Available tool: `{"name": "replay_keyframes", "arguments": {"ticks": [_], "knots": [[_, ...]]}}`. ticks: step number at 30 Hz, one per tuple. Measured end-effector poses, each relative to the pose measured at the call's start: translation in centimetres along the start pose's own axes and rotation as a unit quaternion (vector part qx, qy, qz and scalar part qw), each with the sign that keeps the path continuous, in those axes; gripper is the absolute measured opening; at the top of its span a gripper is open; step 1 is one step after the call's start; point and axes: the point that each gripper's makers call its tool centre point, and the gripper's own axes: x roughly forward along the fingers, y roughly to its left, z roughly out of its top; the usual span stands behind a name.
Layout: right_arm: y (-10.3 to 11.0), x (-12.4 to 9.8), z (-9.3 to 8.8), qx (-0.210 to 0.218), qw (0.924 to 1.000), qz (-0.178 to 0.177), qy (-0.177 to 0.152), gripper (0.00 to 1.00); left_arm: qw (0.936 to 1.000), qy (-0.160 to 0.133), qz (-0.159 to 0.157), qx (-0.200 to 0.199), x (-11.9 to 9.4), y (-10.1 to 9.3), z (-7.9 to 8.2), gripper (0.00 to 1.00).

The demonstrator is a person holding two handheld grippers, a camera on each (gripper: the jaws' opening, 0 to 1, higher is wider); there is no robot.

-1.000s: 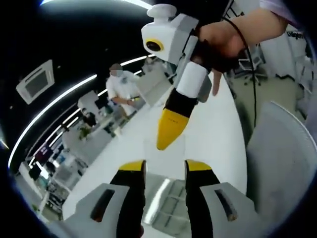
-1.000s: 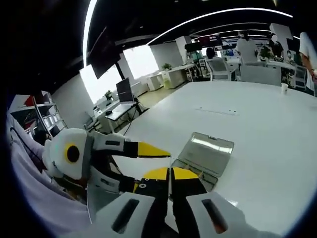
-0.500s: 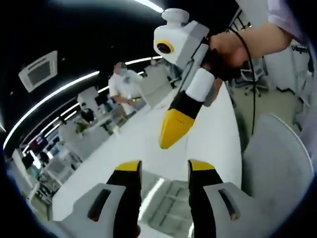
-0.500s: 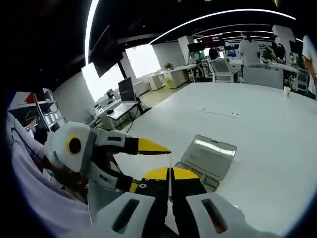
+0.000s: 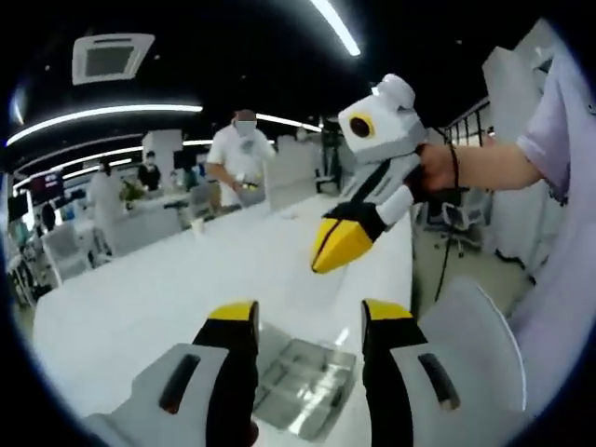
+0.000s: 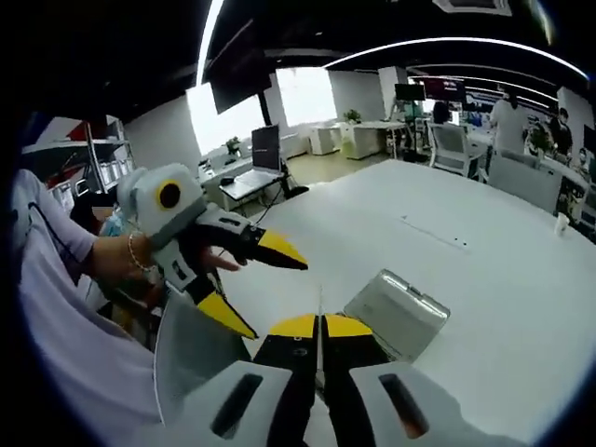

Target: Insert the divider into the dual guide fixture by aligning both edges with the guide slots and pushing it downward to the bottom, including one-sided entry, uneven engagement, binding, and posture correction.

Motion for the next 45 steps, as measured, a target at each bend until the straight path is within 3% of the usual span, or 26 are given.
{"name": "replay_keyframes", "arguments": {"ticks": [2,5,6,12,21,33,45], "knots": [[0.1,0.5,0.0,-0.016,0.9998,0.007,0.009,0.0,0.9998,0.013,-0.014,-0.005,-0.8,-0.1,-0.8,0.43],[0.3,1.4,-0.2,-0.044,0.9985,0.017,0.027,0.0,0.9997,0.021,-0.009,-0.01,-1.8,0.3,-1.7,0.43],[0.4,1.8,-0.3,-0.068,0.9967,0.025,0.036,0.0,0.9992,0.032,-0.011,-0.022,-2.3,0.4,-2.3,0.44],[0.6,3.6,-1.2,-0.119,0.9886,0.05,0.077,0.0,0.9981,0.05,-0.005,-0.035,-4.9,1.2,-3.7,0.45],[1.2,6.5,-2.3,-0.168,0.9736,0.087,0.128,0.0,0.9973,0.047,0.023,-0.052,-7.8,2.7,-4.4,0.45],[1.2,10.2,-4.2,-0.227,0.9474,0.118,0.192,0.0,0.9965,0.05,0.029,-0.061,-9.1,2.9,-5.3,0.45],[1.2,12.7,-5.9,-0.248,0.9313,0.138,0.229,0.0,0.9954,0.051,0.041,-0.07,-10.1,3.7,-6.0,0.45]]}}
